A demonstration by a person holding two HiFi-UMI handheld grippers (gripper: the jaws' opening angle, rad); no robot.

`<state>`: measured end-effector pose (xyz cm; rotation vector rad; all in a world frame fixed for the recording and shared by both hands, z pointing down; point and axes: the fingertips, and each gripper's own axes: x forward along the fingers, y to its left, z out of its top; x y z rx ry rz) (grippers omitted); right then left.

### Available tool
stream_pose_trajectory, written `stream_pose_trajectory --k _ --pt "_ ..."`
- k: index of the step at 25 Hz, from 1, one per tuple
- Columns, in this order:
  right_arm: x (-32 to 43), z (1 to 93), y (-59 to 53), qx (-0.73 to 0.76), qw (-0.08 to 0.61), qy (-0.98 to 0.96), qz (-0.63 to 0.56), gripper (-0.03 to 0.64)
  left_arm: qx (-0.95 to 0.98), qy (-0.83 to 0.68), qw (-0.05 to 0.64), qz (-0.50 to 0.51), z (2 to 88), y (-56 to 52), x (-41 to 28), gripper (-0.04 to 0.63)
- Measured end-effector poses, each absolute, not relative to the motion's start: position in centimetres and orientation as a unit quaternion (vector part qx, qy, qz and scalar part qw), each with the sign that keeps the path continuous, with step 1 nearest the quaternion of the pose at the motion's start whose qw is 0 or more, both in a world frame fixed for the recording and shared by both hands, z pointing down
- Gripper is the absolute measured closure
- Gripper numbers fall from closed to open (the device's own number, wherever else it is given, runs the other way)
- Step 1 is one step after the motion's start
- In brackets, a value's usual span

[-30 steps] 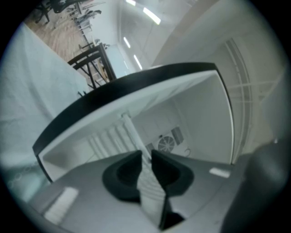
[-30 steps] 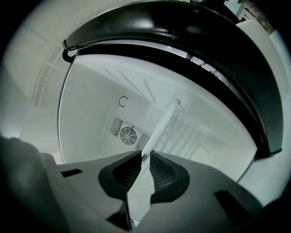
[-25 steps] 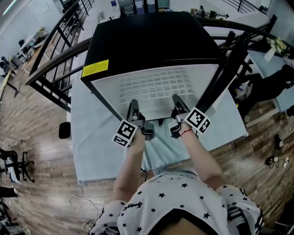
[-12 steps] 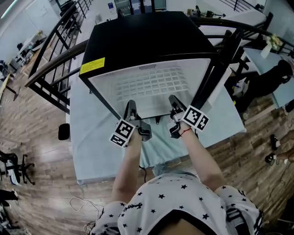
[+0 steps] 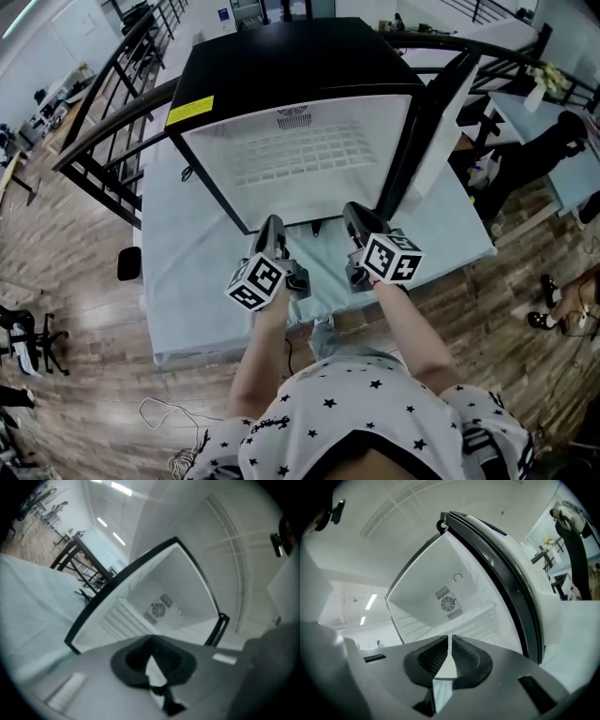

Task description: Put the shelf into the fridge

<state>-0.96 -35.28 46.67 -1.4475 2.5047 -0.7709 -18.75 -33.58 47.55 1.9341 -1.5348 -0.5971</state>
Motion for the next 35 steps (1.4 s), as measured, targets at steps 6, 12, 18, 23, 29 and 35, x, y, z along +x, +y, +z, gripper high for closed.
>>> stream_pose_trajectory --k 6,12,18,23,29,35 --pt "-0.5 45.9 -30.2 -0.489 0.025 0.851 -0.19 0.591 0.764 -0.565 0.256 -0.179 46.5 -28.5 -16.6 0.591" --pt "-0.2 46.0 -24.5 -0.485 -0.006 0.863 -0.143 0.595 0.782 -0.564 0.228 -0.137 46.6 -23.1 -15.0 0.592" --pt "0.5 46.7 -18.8 -0.482 -0.026 0.868 -0.116 0.595 0.79 -0.56 0.227 -0.101 48.3 -17.7 -13.3 0.592" --pt "0.6 46.8 -15.0 -0.473 -0.041 0.874 -0.1 0.597 0.799 -0.549 0.231 -0.082 49.0 -14.0 -12.0 0.592" --pt "1.0 47.2 -11.4 -0.468 -0.051 0.878 -0.09 0.597 0.804 -0.548 0.221 -0.067 49.5 -10.6 -11.1 0.592" --pt "0.7 47.7 -9.1 -0.459 -0.046 0.882 -0.099 0.597 0.804 -0.546 0.226 -0.068 50.2 -8.3 -11.4 0.592"
